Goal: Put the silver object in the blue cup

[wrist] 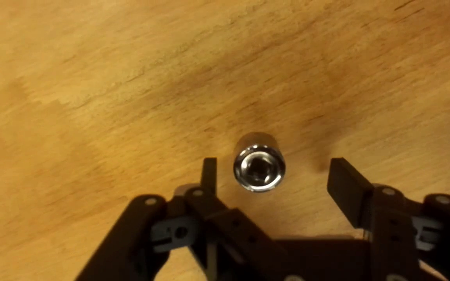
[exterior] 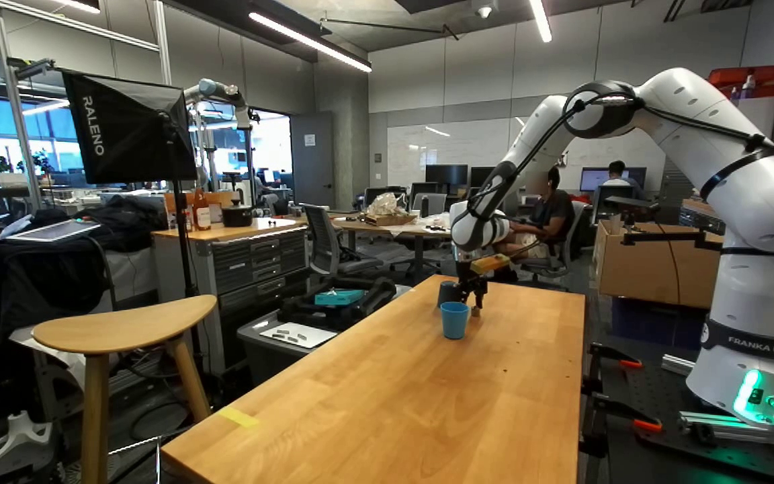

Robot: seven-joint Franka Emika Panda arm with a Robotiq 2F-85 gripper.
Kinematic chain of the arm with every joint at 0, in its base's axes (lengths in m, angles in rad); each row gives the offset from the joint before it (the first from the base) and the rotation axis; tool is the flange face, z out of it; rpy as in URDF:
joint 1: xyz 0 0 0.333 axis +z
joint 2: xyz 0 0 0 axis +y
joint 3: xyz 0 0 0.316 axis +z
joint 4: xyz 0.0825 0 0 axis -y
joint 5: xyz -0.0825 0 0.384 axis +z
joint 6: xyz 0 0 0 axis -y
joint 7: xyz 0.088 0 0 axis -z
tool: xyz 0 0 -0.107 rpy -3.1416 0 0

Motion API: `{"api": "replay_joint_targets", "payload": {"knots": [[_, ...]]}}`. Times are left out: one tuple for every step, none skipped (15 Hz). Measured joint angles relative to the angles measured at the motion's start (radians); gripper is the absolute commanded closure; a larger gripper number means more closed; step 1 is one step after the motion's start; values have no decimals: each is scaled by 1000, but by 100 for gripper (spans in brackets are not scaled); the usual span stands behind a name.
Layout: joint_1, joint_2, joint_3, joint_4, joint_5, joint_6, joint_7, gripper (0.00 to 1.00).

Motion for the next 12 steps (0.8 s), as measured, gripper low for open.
{"api": "replay_joint_targets", "payload": {"knots": [[-1,0,0,-3,1,1,2,65],[-1,0,0,-6,1,1,4,73],[-2,0,0,-7,3,1,6,81],[-4,0,0,-8,7,0,9,87],[-5,0,-1,-9,9,-1,12,94],[-7,0,-1,-9,11,-3,16,92],[-8,0,-1,-9,11,-4,18,92],[-8,0,-1,-9,12,-4,19,92],[-8,-1,-1,-9,13,-4,19,92],[-8,-3,0,-8,14,-4,19,92],[-8,-8,3,-8,16,-4,18,92],[-8,-17,8,-8,20,-4,15,92]]}}
